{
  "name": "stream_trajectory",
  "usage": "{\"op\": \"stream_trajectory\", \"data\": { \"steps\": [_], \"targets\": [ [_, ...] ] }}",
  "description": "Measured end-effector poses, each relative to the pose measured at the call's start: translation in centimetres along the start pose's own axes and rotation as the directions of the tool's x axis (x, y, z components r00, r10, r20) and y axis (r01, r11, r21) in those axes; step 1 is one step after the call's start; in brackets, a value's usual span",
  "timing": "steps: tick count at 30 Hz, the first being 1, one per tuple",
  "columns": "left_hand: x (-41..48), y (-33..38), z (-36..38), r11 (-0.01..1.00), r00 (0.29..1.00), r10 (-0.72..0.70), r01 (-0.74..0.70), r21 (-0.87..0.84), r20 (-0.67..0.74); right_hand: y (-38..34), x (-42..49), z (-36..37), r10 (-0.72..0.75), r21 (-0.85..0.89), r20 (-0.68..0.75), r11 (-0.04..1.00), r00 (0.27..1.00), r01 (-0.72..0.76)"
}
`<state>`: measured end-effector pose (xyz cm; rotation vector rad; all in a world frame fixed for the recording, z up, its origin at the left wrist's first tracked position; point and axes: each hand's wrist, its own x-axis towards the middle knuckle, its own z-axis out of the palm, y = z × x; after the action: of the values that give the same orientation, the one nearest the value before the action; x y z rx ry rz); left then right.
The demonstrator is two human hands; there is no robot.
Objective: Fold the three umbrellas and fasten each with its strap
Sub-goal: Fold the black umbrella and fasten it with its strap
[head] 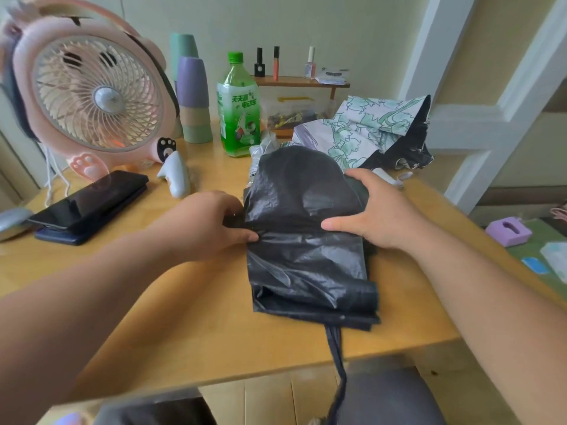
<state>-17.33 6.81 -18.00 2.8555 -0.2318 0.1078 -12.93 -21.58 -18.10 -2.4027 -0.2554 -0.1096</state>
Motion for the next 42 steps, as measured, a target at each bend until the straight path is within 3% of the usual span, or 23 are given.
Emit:
{"op": "stream_trajectory", "data": {
  "steps": [6,8,10,12,14,16,19,22,26,30,34,39,42],
  "targets": [
    [3.3,-1.8,0.9,1.0,0.992,-0.029,0.03,0.007,-0.122,-0.4,4.4,1.1,-0.004,-0.062,0.025,0.998,1.0,0.005],
    [2.6,-1.7,1.5,1.0,0.985,-0.001,0.001,-0.001,-0.173,-0.3,4.4,1.1,0.05,-0.224,-0.008,0.973,0.999,-0.05],
    [1.6,-1.3,1.8,0.997,0.971,0.068,-0.073,-0.014,-0.228,-0.9,3.2,1.1,-0.046,-0.419,-0.105,0.908,0.993,-0.003],
    [0.7,-1.0,1.5,0.985,0.955,0.157,-0.171,-0.031,-0.252,-2.0,1.6,1.4,-0.345,-0.455,-0.124,0.853,0.93,0.256],
    [0.3,-1.1,0.9,0.957,0.929,0.262,-0.286,-0.056,-0.263,-2.9,0.7,2.0,-0.647,-0.343,-0.045,0.726,0.761,0.596],
    [0.1,-1.4,0.3,0.902,0.894,0.39,-0.419,-0.104,-0.22,-2.7,0.5,3.0,-0.779,-0.185,0.024,0.612,0.627,0.768],
    [-0.5,-1.6,0.1,0.826,0.836,0.54,-0.549,-0.13,-0.097,-1.7,0.2,4.1,-0.723,-0.046,0.199,0.668,0.662,0.743],
    [-1.2,-2.0,0.8,0.814,0.823,0.567,-0.566,-0.129,-0.034,-0.7,-0.5,4.5,-0.576,-0.094,0.436,0.735,0.691,0.672],
    [-2.9,-2.4,1.4,0.834,0.85,0.524,-0.524,-0.17,-0.05,-0.9,-1.2,4.4,-0.398,-0.187,0.637,0.75,0.66,0.634],
    [-4.4,-2.4,1.7,0.848,0.88,0.443,-0.473,-0.241,-0.17,-1.1,-1.9,4.4,-0.412,-0.134,0.604,0.792,0.683,0.596],
    [-4.4,-1.6,2.1,0.858,0.903,0.381,-0.425,-0.288,-0.197,-1.7,-2.6,4.4,-0.42,-0.046,0.528,0.854,0.738,0.518],
    [-4.1,-1.0,2.4,0.839,0.861,0.456,-0.501,-0.212,-0.226,-2.5,-3.4,4.0,-0.387,0.016,0.516,0.896,0.764,0.443],
    [-4.4,-1.0,2.4,0.817,0.835,0.491,-0.54,-0.201,-0.246,-2.3,-3.1,4.5,-0.376,-0.071,0.551,0.868,0.745,0.491]
  ]
}}
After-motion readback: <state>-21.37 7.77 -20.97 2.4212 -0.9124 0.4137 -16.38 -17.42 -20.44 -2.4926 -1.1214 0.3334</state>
